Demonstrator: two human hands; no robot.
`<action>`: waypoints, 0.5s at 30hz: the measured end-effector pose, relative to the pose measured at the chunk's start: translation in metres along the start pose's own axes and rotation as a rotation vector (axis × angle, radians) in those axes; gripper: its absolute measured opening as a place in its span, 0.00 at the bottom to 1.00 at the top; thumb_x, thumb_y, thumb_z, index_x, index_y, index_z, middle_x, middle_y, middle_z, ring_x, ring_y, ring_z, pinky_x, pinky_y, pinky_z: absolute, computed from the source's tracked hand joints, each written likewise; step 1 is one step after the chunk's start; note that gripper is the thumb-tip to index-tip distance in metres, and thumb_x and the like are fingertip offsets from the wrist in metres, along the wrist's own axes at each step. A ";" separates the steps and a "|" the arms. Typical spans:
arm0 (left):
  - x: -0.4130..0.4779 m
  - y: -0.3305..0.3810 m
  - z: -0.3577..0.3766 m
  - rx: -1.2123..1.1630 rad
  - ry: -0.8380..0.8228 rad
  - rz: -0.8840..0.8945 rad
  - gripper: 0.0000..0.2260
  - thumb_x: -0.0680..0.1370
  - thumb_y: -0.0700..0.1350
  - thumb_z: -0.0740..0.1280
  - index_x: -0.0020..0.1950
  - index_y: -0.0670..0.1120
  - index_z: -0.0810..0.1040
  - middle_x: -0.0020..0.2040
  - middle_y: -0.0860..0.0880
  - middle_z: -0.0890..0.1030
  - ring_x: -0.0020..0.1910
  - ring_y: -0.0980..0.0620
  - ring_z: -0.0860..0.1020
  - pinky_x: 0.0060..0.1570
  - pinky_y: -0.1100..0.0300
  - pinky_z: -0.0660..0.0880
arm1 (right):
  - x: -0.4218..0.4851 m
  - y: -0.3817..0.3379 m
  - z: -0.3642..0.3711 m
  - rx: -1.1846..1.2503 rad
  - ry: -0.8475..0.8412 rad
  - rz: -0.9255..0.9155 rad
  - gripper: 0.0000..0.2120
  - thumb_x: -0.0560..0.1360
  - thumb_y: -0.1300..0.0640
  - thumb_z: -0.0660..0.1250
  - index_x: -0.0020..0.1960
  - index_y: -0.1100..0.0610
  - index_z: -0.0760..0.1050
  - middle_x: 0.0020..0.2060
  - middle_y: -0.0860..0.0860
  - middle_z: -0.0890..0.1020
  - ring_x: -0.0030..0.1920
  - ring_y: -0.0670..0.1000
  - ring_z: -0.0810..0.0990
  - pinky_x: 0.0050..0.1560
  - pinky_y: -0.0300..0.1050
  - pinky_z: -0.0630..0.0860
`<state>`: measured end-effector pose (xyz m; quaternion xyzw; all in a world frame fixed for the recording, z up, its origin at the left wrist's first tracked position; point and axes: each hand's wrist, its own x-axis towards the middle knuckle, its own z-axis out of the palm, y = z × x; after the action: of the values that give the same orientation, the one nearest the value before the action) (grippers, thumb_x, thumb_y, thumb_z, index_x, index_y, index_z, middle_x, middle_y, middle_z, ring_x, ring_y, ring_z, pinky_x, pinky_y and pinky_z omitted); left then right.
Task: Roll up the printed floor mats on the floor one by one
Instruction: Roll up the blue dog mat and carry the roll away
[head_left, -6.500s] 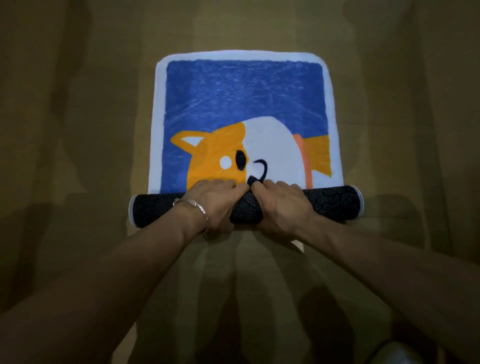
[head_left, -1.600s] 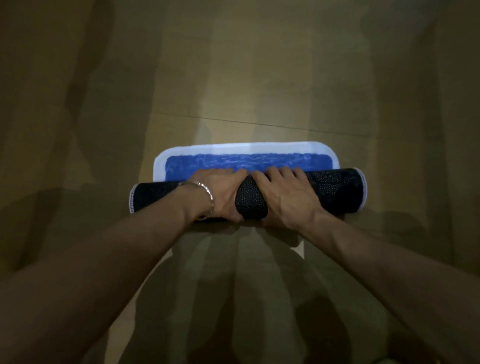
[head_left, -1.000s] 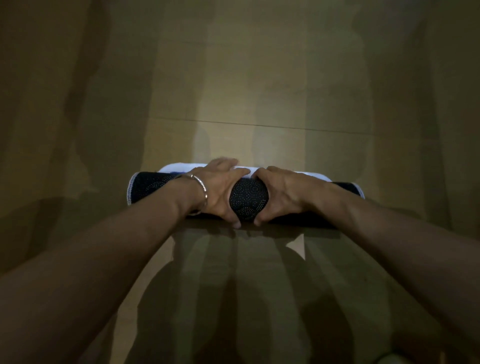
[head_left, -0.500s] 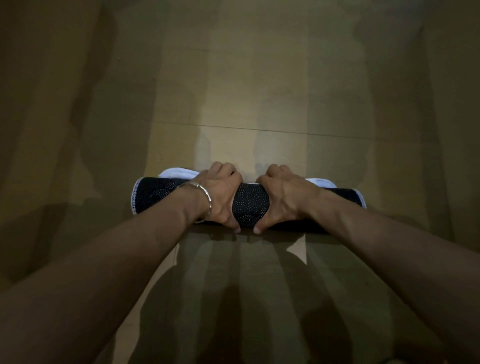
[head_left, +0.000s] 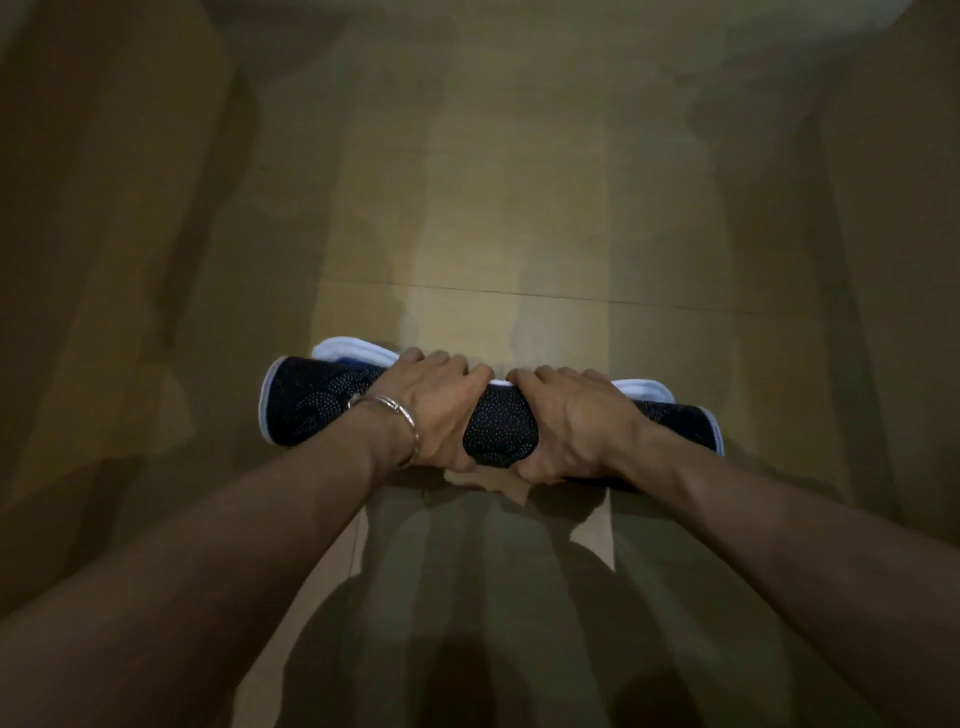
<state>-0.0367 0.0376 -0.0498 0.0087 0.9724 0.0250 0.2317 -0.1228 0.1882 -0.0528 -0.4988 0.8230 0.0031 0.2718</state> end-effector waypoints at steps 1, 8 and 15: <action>0.002 -0.006 -0.009 0.017 0.015 -0.004 0.32 0.65 0.65 0.68 0.62 0.50 0.66 0.54 0.49 0.75 0.55 0.46 0.74 0.54 0.53 0.66 | 0.003 0.000 -0.009 -0.015 0.031 -0.004 0.34 0.66 0.39 0.70 0.65 0.52 0.64 0.55 0.52 0.76 0.53 0.55 0.75 0.55 0.49 0.68; 0.005 -0.062 -0.159 0.093 0.210 -0.129 0.31 0.63 0.65 0.70 0.60 0.51 0.67 0.53 0.50 0.76 0.53 0.47 0.76 0.53 0.53 0.69 | 0.029 -0.008 -0.176 -0.176 0.214 0.009 0.31 0.63 0.41 0.71 0.61 0.52 0.66 0.54 0.52 0.76 0.54 0.56 0.75 0.54 0.49 0.68; -0.080 -0.085 -0.423 0.213 0.439 -0.118 0.30 0.63 0.65 0.69 0.58 0.51 0.70 0.53 0.51 0.77 0.53 0.47 0.77 0.52 0.53 0.70 | -0.050 -0.061 -0.429 -0.186 0.445 0.005 0.32 0.62 0.40 0.71 0.61 0.50 0.66 0.53 0.50 0.77 0.53 0.55 0.77 0.52 0.49 0.70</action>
<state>-0.1562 -0.0686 0.3591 -0.0295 0.9954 -0.0901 0.0136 -0.2456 0.0806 0.3514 -0.5079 0.8601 -0.0304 0.0368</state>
